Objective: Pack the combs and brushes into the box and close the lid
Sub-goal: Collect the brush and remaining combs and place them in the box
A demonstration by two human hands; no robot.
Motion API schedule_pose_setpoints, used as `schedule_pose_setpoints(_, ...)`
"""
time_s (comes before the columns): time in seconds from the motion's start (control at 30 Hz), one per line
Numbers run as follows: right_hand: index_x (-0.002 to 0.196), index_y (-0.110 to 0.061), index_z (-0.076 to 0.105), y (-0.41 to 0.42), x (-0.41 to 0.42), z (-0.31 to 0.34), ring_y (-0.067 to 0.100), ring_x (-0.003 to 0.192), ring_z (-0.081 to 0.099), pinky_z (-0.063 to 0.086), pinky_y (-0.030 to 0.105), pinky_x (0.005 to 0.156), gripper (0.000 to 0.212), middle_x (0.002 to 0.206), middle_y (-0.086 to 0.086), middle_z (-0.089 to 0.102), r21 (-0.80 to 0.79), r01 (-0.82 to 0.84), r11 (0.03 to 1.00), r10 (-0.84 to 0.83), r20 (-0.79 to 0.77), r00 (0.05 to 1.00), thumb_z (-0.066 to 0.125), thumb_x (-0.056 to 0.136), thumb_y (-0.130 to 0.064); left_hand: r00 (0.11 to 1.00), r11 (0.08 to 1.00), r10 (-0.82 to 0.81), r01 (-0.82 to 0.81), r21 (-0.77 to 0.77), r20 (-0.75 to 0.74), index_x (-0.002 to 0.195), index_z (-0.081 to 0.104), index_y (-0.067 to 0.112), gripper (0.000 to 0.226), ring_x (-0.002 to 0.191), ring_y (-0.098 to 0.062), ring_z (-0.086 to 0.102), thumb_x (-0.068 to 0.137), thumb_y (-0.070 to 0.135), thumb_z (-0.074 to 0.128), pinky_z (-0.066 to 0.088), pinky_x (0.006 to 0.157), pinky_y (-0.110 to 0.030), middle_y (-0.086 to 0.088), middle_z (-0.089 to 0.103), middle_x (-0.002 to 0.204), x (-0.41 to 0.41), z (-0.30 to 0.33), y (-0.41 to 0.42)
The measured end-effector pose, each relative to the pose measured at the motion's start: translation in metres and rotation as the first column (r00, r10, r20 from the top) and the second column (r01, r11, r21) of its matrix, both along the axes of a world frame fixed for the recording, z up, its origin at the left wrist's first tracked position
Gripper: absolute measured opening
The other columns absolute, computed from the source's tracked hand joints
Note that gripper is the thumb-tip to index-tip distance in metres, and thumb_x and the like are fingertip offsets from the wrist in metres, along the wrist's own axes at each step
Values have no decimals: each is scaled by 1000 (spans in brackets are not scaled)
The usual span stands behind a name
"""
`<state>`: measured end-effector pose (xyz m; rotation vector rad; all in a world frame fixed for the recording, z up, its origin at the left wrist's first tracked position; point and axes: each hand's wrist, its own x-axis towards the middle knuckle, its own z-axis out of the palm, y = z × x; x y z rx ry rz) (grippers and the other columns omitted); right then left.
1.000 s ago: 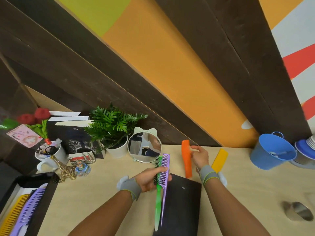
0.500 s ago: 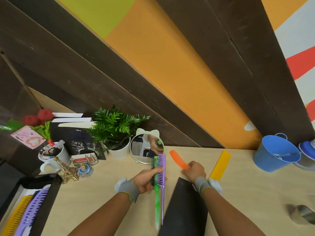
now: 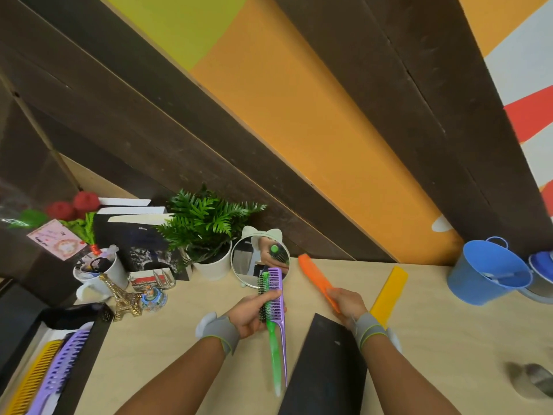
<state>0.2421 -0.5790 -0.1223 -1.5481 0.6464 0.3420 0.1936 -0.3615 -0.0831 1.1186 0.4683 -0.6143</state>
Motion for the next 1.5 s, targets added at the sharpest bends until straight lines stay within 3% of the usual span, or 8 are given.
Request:
schedule_pose_setpoints(0.2, 89, -9, 64, 2, -10, 30, 9, 48, 68, 55, 21, 44, 10, 61, 1, 72, 522, -126, 844, 158, -17, 987, 54, 92, -10, 998, 999, 42, -41, -17, 42, 100, 62, 11, 17, 87, -20, 64, 90, 23, 57, 58, 71, -30, -9, 68, 99, 2, 5, -5)
schedule_pose_setpoints(0.4, 83, -9, 63, 34, -21, 43, 9, 52, 70, 60, 20, 56, 6, 59, 1, 74, 299, -529, 794, 550, 16, 835, 63, 85, -4, 993, 995, 91, -88, -54, 71, 105, 61, 12, 24, 78, -19, 67, 91, 30, 54, 60, 69, -31, -8, 69, 93, 8, 7, -11)
schedule_pose_setpoints(0.73, 105, 5, 66, 56, -20, 56, 5, 49, 69, 57, 15, 52, 27, 52, -4, 72, 86, -686, 723, 686, 29, 727, 68, 84, -12, 985, 991, 132, -128, -49, 108, 97, 63, 9, 18, 67, -17, 67, 82, 18, 66, 59, 61, -30, -6, 69, 78, 9, -1, -3)
schedule_pose_setpoints(0.87, 81, -14, 71, 40, -17, 52, 9, 57, 72, 59, 20, 60, 17, 63, -2, 75, 169, -512, 842, 511, 56, 858, 67, 83, -31, 983, 988, 146, -139, -67, 109, 92, 64, 9, 9, 61, -16, 69, 84, 12, 64, 60, 60, -31, -6, 71, 73, 14, 2, -10)
schedule_pose_setpoints(0.97, 68, -11, 66, 15, -7, 38, 10, 47, 66, 54, 19, 51, 30, 61, 4, 66, 156, -113, 981, 108, 42, 993, 65, 84, -36, 984, 987, 146, -138, -79, 98, 89, 65, 10, 5, 59, -14, 70, 85, 11, 63, 60, 59, -30, -4, 73, 68, 17, 5, -17)
schedule_pose_setpoints(1.13, 87, 0, 66, -38, 0, 7, 34, 94, 62, 42, 31, 78, 29, 92, 19, 68, -364, 351, 862, -314, 159, 936, 71, 80, -28, 990, 992, 105, -97, -77, 99, 92, 65, 10, 8, 74, -19, 67, 85, 11, 62, 60, 66, -31, -8, 71, 83, 20, 8, -27)
schedule_pose_setpoints(1.27, 98, 3, 62, -53, 2, -6, 42, 109, 54, 40, 41, 96, 34, 110, 28, 62, -513, 366, 777, -346, 139, 928, 73, 78, -23, 993, 995, 69, -62, -76, 93, 91, 67, 8, 8, 70, -15, 70, 87, 11, 61, 59, 68, -30, -5, 74, 80, 22, 9, -35)
schedule_pose_setpoints(1.5, 108, -5, 54, -51, 1, -17, 39, 117, 39, 40, 44, 90, 47, 122, 24, 48, -656, 280, 701, -346, 31, 938, 76, 72, -25, 997, 999, 4, 0, -53, 75, 93, 67, 9, 10, 77, -16, 67, 87, 13, 60, 58, 70, -28, -3, 74, 80, 25, 13, -48)
